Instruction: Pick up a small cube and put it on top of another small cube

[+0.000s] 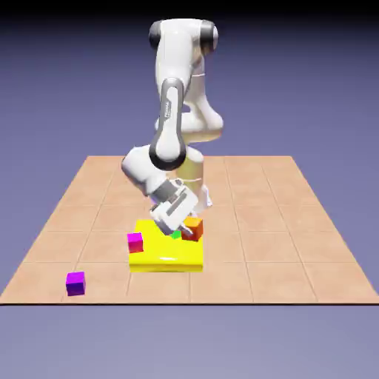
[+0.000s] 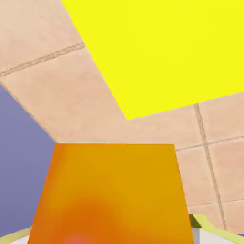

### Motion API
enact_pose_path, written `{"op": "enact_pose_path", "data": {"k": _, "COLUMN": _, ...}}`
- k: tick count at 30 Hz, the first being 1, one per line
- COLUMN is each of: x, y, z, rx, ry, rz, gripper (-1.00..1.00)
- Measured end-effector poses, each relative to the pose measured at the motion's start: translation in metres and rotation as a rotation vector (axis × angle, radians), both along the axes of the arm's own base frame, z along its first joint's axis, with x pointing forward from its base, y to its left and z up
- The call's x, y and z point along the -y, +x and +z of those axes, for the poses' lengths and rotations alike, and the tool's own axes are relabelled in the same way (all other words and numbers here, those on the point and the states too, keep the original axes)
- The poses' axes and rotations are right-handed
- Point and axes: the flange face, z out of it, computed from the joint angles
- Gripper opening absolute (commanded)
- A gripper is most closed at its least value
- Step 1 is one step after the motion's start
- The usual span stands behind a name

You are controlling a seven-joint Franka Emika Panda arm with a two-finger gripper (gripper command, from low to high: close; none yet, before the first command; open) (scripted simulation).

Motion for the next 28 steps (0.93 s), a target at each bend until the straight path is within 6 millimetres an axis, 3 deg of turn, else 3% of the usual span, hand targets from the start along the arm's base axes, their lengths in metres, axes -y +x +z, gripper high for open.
{"op": "enact_pose_path", "data": {"k": 9, "x": 0.049, "y": -0.052, "z": 0.027, "rx": -0.018, "ry": -0.039, "rz": 0.132, "gripper": -1.0}}
{"op": "enact_pose_path", "data": {"k": 15, "x": 0.071, "y": -0.088, "z": 0.038, "rx": -0.048, "ry": -0.081, "rz": 0.197, "gripper": -1.0}}
{"op": "enact_pose_path", "data": {"k": 20, "x": 0.039, "y": -0.084, "z": -0.017, "rx": -0.048, "ry": -0.081, "rz": 0.197, "gripper": -1.0}}
{"op": "enact_pose_path", "data": {"k": 21, "x": 0.038, "y": -0.084, "z": -0.019, "rx": -0.049, "ry": -0.082, "rz": 0.197, "gripper": 1.0}}
{"op": "enact_pose_path", "data": {"k": 23, "x": 0.038, "y": -0.084, "z": -0.019, "rx": -0.051, "ry": -0.083, "rz": 0.198, "gripper": 1.0}}
{"op": "enact_pose_path", "data": {"k": 28, "x": 0.07, "y": -0.088, "z": 0.035, "rx": -0.049, "ry": -0.081, "rz": 0.198, "gripper": 1.0}}
